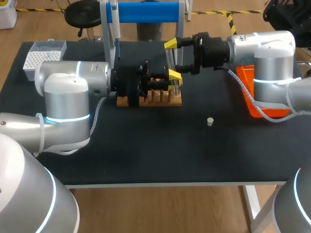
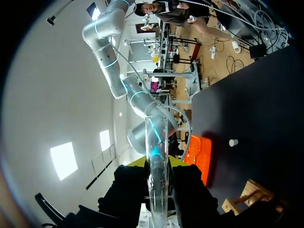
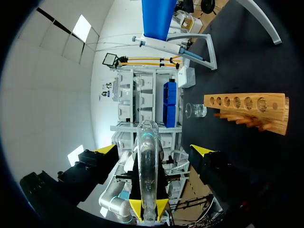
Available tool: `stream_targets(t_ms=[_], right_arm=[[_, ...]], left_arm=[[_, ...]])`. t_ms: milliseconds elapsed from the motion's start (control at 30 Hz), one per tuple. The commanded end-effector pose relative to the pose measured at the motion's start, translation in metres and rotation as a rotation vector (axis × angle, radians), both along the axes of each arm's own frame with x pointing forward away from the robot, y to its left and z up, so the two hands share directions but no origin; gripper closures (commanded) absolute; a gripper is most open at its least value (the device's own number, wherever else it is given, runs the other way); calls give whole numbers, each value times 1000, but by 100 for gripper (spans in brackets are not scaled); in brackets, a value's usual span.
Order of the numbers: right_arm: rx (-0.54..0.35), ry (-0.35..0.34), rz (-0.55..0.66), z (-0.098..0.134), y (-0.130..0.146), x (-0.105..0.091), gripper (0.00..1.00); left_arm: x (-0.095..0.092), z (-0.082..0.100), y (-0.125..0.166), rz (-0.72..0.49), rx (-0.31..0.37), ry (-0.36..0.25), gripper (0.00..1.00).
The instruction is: Invert the test tube, pick up the pipette, mount the tip to pipette, aspirate from beaker and dispense into the tube, eject the tip, return the pipette, and cap with the stopper.
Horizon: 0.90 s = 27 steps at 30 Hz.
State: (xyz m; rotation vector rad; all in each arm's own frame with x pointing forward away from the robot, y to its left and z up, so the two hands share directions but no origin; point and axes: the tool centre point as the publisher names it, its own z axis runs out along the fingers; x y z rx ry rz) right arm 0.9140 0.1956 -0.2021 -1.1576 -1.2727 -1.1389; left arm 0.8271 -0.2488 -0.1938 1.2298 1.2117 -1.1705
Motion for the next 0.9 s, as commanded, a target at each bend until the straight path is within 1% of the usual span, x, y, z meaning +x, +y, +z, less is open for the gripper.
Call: stream_targets(t_ms=[33, 100, 300, 367, 433, 733, 900], right_arm=[[-19, -52, 4, 3, -2, -1, 0], [-44, -141, -1, 9, -9, -6, 0], [-41, -285, -18, 25, -34, -18, 0], [-44, -348, -19, 27, -44, -22, 0], [-49, -417, -20, 28, -52, -26, 0], [-26, -637, 2, 26, -81, -36, 0], [-77, -763, 4, 21, -89, -37, 0]], left_arm=[[0, 1, 0, 1, 2, -1, 100], [0, 1, 0, 1, 2, -1, 100], [0, 1, 0, 1, 2, -1, 100], [0, 1, 0, 1, 2, -1, 100], [0, 1, 0, 1, 2, -1, 100], [0, 1, 0, 1, 2, -1, 100], [0, 1, 0, 1, 2, -1, 100]])
